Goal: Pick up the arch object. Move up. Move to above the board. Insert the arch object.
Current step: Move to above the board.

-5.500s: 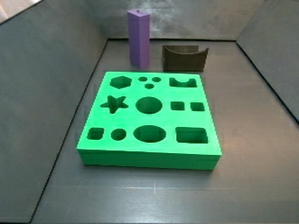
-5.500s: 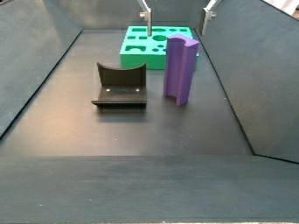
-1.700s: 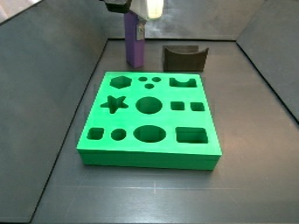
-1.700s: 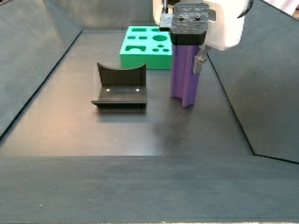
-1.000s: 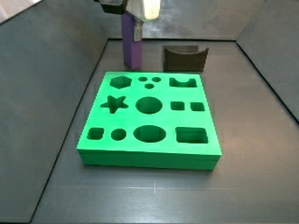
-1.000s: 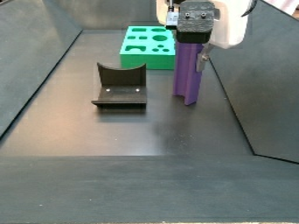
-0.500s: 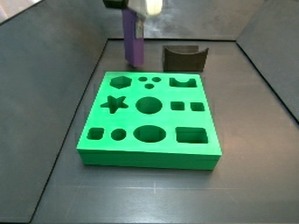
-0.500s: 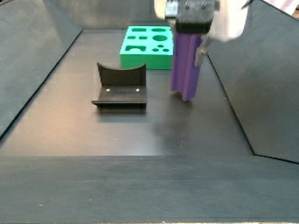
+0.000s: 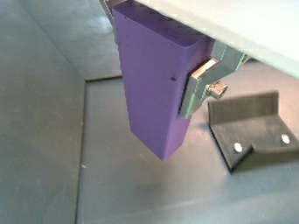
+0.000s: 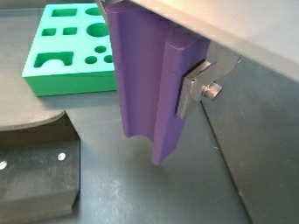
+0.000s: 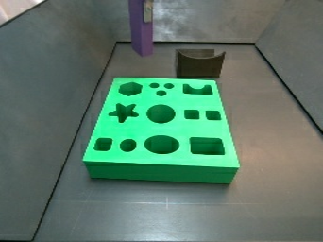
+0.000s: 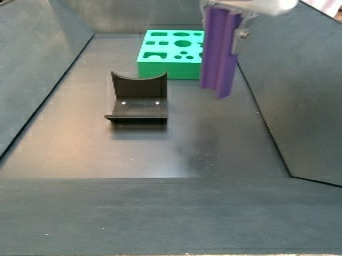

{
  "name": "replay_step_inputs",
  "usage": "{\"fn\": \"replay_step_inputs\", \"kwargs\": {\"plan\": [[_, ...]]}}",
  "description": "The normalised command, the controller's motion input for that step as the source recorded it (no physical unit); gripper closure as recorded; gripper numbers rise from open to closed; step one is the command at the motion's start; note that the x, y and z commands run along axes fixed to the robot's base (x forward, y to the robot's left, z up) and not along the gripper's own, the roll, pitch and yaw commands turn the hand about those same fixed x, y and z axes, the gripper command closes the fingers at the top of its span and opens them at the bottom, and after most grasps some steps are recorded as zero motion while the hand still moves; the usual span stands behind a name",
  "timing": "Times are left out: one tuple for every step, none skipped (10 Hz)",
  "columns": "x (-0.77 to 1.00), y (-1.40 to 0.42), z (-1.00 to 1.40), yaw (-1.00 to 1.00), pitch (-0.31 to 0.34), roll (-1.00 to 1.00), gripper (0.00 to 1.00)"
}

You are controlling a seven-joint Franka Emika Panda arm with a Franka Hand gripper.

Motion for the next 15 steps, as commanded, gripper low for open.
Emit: {"fn": "replay_step_inputs", "kwargs": {"plan": [[-0.36,0.14,1.0,0.16,-0.257,0.2,1.0],[-0.34,0.12,1.0,0.11,-0.204,0.17,1.0],[-0.29,0.11,1.0,0.05,-0.114,0.1,1.0],[-0.26,0.11,1.0,0.03,-0.062,0.08,1.0],[-0.22,0.09,1.0,0.02,0.002,0.07,1.0],[-0.21,0.08,1.0,0.01,0.016,0.06,1.0],[-0.15,0.06,0.88,0.01,0.021,0.05,1.0],[-0.1,0.04,0.71,0.01,0.027,0.04,1.0],[-0.03,0.03,0.48,0.0,0.05,0.04,1.0],[-0.01,0.02,0.36,0.0,0.067,0.04,1.0],[0.36,-1.0,0.2,1.0,0.155,-0.06,1.0],[0.37,-1.0,0.18,1.0,0.158,-0.05,1.0],[0.38,-1.0,0.19,1.0,0.177,-0.06,1.0],[0.39,-1.0,0.19,1.0,0.183,-0.07,1.0],[0.4,-1.0,0.19,1.0,0.188,-0.08,1.0]]}}
